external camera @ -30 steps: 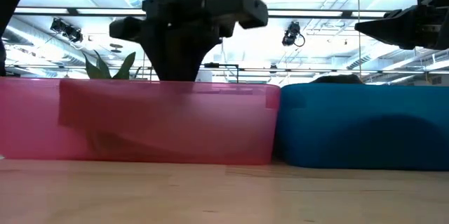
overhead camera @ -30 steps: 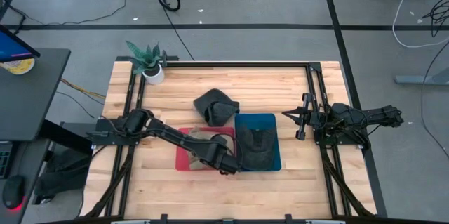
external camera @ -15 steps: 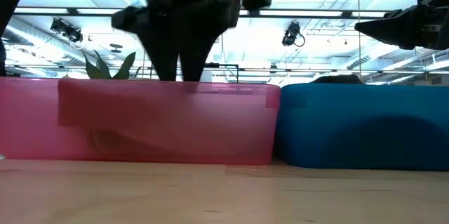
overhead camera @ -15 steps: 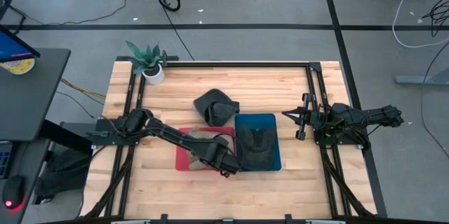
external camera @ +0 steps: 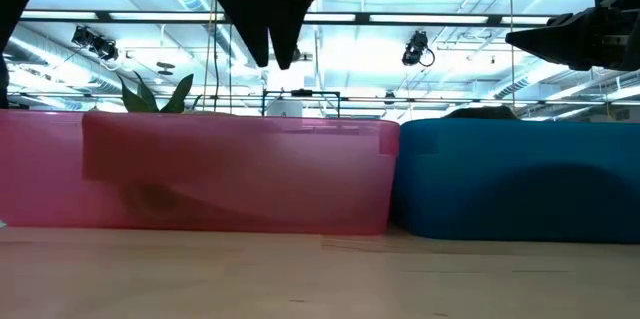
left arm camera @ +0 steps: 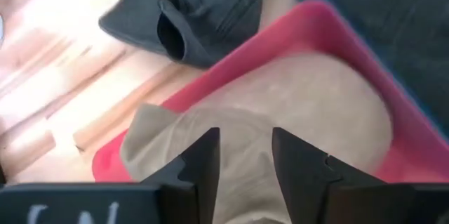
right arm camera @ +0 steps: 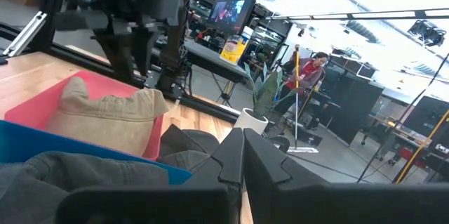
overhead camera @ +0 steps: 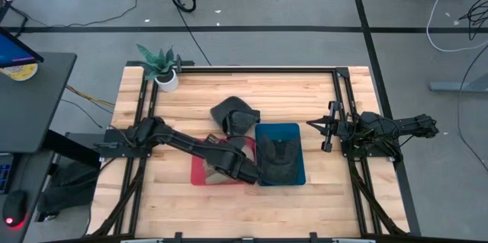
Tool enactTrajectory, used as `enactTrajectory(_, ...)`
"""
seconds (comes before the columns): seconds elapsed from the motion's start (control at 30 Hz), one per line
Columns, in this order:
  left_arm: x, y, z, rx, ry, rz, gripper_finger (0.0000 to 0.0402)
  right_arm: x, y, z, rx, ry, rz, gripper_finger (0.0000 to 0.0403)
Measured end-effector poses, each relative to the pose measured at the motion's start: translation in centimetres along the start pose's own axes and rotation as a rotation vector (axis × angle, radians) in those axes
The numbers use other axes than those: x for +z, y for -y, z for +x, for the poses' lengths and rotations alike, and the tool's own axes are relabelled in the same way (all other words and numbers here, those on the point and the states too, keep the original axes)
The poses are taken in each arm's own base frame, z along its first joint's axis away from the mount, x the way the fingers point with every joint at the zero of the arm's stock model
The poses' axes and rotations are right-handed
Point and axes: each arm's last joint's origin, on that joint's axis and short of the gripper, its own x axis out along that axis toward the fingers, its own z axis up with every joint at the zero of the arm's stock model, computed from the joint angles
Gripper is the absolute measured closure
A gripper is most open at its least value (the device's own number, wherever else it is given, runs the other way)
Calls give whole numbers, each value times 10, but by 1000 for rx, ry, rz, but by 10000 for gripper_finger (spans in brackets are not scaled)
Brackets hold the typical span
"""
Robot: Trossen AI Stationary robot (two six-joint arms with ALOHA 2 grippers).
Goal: Pick & Place hat
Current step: Put the brown cap into the red bin
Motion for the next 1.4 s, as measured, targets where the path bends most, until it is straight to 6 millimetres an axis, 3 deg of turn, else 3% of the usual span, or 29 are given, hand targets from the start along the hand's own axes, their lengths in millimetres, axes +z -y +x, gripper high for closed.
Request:
enactTrajectory(0.37, -5, -13, 52, 170, -156, 0, 286, 0, 0, 0, 0, 0, 0, 389)
enactTrajectory(0.53, -14, -11, 69, 156, -265, -24, 287, 0, 0, 0, 0, 0, 0, 389)
enactTrajectory(0.9, -35, -9, 102, 119, -297, -57, 287, 0, 0, 0, 0, 0, 0, 389)
enactTrajectory(1.07, -37, -10, 103, 126, -303, -57, 287, 0, 0, 0, 0, 0, 0, 389)
enactTrajectory(1.4, -18, -1, 74, 43, -296, -22, 287, 0, 0, 0, -1, 0, 0, 389)
